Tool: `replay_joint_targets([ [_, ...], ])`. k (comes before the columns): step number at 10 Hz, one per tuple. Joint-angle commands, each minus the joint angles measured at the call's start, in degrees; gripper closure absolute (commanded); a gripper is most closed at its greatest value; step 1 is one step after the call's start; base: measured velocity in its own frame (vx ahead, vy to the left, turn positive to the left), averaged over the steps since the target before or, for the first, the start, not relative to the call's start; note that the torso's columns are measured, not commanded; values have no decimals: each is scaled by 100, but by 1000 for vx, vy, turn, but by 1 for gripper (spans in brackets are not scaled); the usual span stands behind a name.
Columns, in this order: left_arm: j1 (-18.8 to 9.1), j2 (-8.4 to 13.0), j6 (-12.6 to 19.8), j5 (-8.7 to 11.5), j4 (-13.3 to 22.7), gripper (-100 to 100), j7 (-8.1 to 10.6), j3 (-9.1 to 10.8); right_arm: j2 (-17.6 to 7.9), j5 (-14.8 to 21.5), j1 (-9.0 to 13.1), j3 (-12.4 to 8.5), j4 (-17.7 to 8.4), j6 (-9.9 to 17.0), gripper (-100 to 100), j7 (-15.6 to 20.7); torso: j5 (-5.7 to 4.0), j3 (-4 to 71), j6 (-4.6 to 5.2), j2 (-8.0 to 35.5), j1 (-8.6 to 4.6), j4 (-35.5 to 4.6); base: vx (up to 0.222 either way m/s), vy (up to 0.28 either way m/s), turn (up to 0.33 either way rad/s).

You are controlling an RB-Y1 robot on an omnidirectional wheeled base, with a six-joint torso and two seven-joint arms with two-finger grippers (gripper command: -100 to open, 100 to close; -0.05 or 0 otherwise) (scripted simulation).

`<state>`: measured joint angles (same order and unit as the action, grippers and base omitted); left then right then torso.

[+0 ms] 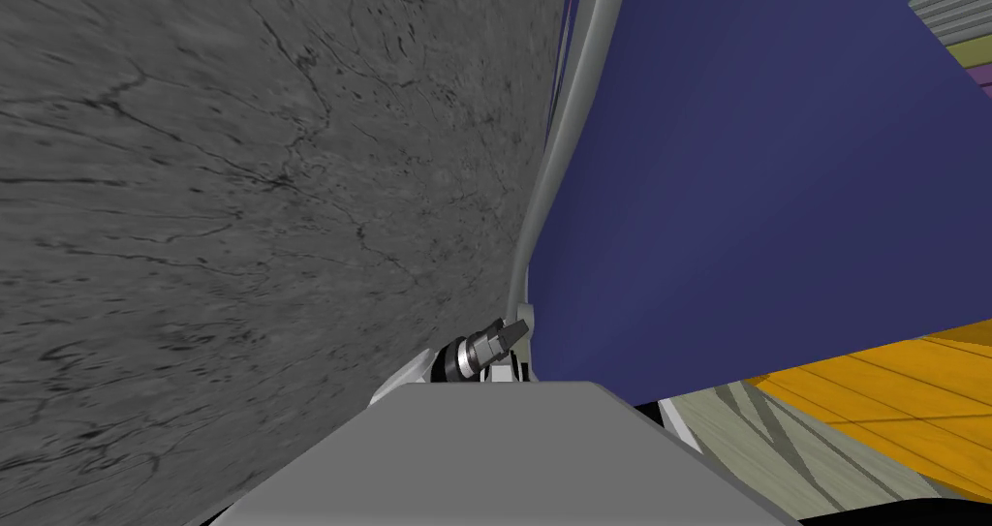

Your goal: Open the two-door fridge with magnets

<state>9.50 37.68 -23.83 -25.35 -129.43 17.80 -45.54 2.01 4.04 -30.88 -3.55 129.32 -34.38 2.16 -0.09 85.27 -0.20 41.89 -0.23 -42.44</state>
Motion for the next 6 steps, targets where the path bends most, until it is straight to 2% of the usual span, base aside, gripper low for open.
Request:
replay_joint_targets([
  [1, -7, 7, 11, -3, 0, 0, 8, -3, 0, 0, -1, 0, 0, 0, 0, 0, 1, -13, 7, 3, 0, 12, -13, 6, -9],
  [6, -18, 2, 4, -15, 8, 0, -13, 3, 0, 0, -1, 0, 0, 0, 0, 0, 7, -45, 17, 19, 16, 22, -9, 3, -5],
])
